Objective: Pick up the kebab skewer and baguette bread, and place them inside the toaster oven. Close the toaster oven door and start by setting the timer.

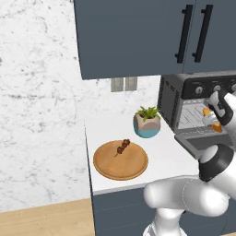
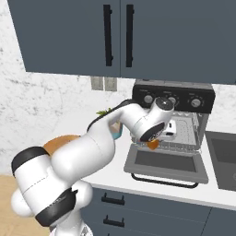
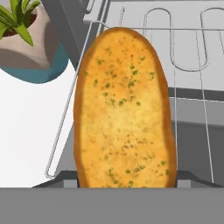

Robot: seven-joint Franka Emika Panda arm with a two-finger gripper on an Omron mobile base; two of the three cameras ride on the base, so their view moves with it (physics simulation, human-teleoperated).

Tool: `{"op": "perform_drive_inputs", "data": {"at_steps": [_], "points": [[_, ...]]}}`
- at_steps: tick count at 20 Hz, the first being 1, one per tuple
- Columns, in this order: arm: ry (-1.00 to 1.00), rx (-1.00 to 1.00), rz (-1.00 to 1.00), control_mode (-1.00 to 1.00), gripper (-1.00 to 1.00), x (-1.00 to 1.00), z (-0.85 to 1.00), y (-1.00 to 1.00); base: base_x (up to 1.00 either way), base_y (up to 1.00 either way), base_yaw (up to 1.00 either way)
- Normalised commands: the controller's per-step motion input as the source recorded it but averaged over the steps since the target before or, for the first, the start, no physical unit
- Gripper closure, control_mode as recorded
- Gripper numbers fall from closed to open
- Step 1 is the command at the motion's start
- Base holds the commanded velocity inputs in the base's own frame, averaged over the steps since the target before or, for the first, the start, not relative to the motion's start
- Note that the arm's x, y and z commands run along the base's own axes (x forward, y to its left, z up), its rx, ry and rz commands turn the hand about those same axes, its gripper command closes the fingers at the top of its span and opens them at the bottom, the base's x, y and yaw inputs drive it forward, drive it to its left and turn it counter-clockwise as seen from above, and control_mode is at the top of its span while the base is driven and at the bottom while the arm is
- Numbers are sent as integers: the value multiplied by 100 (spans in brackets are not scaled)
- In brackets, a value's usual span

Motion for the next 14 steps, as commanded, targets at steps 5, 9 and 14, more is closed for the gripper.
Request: {"op": "perform_drive_inputs", "data": {"at_steps": [5,9,14], "points": [[0,0,0,-100,100,12,0,0,0,0,0],[0,0,0,-100,100,22,-5,0,0,0,0],[0,0,0,-100,100,21,-20,0,0,0,0]]}}
